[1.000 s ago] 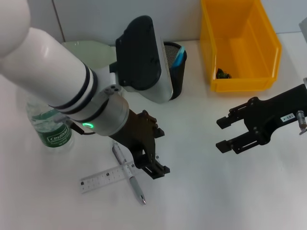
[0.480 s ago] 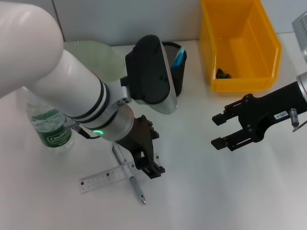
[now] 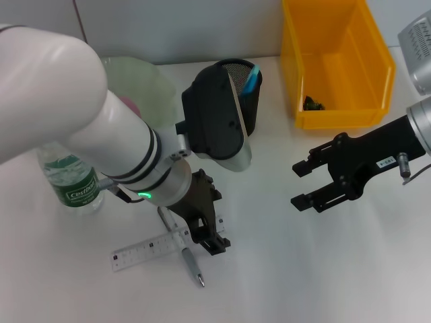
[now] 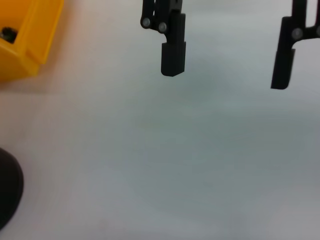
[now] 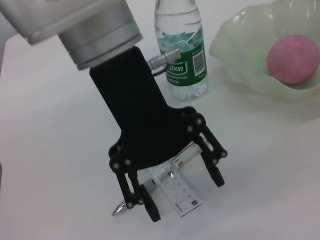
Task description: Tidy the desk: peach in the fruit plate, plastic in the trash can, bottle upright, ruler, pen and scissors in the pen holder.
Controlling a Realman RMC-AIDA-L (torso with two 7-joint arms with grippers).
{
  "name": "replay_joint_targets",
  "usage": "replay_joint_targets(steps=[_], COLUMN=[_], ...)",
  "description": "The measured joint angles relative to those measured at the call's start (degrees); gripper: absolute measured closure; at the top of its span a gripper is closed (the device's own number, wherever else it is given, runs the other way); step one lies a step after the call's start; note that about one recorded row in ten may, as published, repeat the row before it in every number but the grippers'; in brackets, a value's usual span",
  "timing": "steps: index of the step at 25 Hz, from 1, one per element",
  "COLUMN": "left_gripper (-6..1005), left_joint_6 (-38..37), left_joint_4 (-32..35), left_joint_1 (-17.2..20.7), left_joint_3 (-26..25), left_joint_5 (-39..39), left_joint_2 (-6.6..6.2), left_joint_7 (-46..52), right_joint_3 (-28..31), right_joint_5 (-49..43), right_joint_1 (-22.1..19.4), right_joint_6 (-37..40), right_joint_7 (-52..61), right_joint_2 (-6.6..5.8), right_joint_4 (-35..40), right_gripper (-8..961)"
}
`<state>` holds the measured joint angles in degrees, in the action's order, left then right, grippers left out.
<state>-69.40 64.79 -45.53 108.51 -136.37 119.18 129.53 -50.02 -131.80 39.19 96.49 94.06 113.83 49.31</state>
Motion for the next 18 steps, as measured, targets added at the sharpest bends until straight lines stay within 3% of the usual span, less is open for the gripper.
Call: replay_joint_targets(steps=[18], left_gripper=[243], left_joint_6=[3.41], left_joint_4=[-3.25], left_joint_1=[-1.54], left_joint_3=[2.85], left_joint_5=[-0.04], left_joint_2=[0.00], left_joint_7=[1.51], right_joint_3=[-1.31], right_joint_5=[-0.05], right_joint_1=[-0.39], right_joint_6=[-1.32], right_joint_7=[-1.35], right_joint_2=[0.51], right_joint_4=[-0.44], right_gripper=[238])
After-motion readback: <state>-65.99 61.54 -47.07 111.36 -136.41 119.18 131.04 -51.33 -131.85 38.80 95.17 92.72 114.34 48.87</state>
